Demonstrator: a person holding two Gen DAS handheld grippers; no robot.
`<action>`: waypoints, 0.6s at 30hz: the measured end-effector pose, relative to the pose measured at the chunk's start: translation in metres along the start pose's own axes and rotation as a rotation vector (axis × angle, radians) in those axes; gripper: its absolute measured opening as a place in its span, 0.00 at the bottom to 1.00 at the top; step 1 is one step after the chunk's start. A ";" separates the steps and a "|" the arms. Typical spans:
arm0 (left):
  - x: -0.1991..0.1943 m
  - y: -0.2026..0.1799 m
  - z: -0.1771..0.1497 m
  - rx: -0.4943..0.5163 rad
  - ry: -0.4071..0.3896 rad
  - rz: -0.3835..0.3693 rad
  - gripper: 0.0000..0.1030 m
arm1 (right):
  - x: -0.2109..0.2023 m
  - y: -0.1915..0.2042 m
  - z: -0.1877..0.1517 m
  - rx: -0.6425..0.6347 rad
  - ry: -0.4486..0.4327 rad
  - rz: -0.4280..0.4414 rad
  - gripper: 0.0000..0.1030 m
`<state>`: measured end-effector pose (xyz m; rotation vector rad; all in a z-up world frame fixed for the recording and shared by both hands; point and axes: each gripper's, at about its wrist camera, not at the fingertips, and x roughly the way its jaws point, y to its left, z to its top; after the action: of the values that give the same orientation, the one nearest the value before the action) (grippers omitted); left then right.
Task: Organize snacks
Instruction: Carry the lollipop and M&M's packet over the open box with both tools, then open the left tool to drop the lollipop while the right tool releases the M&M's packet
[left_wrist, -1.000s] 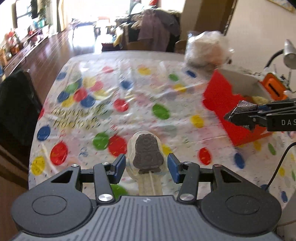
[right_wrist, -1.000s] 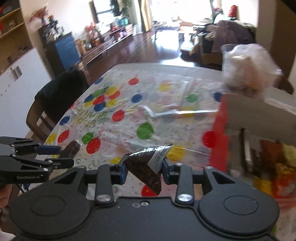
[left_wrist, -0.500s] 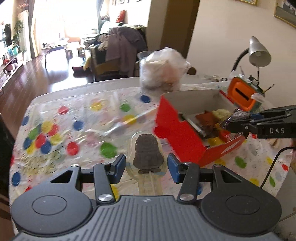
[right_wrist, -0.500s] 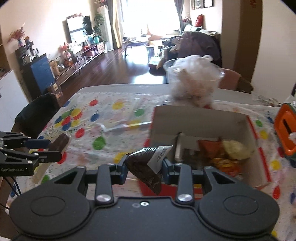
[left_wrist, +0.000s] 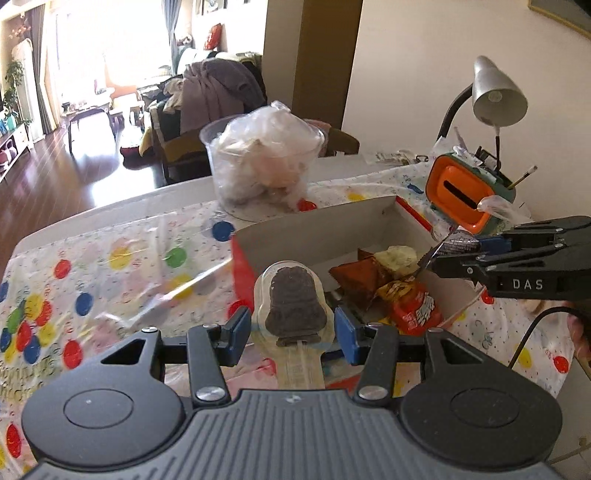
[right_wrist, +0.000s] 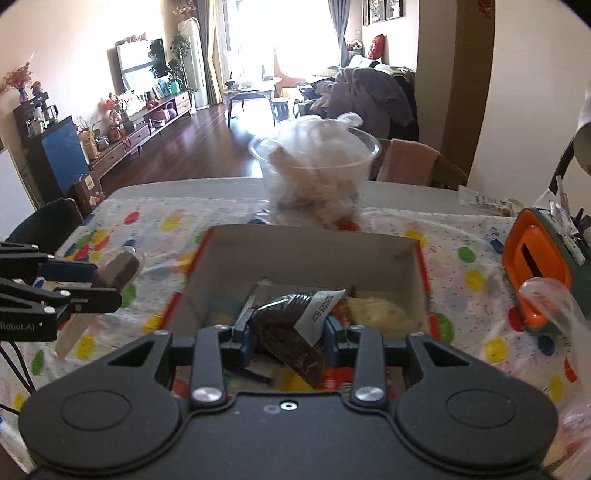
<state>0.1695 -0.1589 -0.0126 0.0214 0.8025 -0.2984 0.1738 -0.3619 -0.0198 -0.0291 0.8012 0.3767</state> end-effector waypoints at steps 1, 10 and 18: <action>0.008 -0.005 0.004 0.001 0.011 0.001 0.47 | 0.004 -0.007 0.000 0.000 0.006 -0.004 0.33; 0.076 -0.029 0.024 0.009 0.085 0.065 0.47 | 0.048 -0.046 -0.006 0.002 0.085 -0.019 0.33; 0.121 -0.028 0.035 -0.033 0.163 0.089 0.47 | 0.086 -0.046 -0.014 -0.005 0.150 0.005 0.33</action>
<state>0.2656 -0.2210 -0.0717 0.0506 0.9658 -0.2011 0.2339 -0.3794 -0.0953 -0.0606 0.9492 0.3841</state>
